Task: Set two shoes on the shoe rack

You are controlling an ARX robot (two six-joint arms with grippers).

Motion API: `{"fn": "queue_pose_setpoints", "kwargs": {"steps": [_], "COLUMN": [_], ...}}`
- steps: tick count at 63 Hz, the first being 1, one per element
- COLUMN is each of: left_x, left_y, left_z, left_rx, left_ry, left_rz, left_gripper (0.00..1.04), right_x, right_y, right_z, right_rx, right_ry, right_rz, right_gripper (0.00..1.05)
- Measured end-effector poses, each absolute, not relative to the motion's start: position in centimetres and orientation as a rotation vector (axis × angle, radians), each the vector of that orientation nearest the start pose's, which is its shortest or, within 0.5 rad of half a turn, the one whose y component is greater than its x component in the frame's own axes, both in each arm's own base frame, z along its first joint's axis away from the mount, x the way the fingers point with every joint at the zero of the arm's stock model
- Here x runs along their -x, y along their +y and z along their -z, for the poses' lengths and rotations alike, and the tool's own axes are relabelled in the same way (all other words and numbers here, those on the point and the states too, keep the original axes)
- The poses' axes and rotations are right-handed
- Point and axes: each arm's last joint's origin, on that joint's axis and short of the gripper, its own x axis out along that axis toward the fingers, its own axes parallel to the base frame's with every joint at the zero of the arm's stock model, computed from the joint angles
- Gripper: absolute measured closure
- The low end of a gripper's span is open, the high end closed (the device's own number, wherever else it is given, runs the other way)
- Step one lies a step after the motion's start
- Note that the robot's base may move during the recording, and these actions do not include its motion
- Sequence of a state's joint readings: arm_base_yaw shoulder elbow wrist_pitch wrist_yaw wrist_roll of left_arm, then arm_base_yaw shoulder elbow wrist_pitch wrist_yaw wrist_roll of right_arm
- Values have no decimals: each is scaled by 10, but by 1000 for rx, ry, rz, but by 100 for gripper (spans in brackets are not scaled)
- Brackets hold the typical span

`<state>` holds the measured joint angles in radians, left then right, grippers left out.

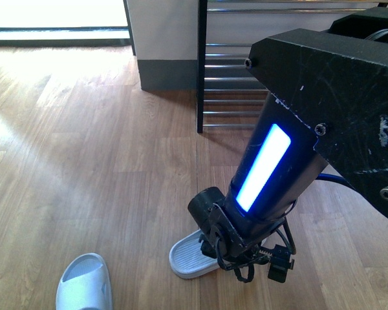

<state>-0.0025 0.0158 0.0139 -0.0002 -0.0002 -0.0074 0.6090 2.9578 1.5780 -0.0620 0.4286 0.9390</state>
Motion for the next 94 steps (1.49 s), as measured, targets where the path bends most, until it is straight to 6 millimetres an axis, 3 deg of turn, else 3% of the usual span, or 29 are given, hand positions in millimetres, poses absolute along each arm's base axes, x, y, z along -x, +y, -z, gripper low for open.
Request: {"fn": "queue_pose_setpoints", "kwargs": {"steps": [14,39,50,59,65,69,73,80,94], "left_x": [-98,-98,-98,-98,-98,-98,-98,-98,-98], "left_y": [0,0,0,0,0,0,0,0,0], "left_z": [-167,-167,-167,-167,-167,-167,-167,-167,-167], "left_rx": [7,7,7,7,8,7,7,7,7], "left_ry": [2,2,2,2,2,2,2,2,2], "left_rz": [2,2,2,2,2,2,2,2,2], "left_gripper": [9,9,9,9,9,9,9,9,9], "right_x": [-343,-349,-362,-388,-399,-402,-393,-370,-319], "right_y": [224,213,210,207,201,190,172,142,77], "right_z": [169,173,158,113,73,36,-5,-48,-108], "right_rx": [-137,-138,-113,-121,-144,-155,-164,-162,-134], "right_ry": [1125,1101,998,874,784,710,638,559,448], "right_rz": [433,474,406,295,209,138,71,0,-93], "right_gripper": [43,101,103,103,103,103,103,103,103]}}
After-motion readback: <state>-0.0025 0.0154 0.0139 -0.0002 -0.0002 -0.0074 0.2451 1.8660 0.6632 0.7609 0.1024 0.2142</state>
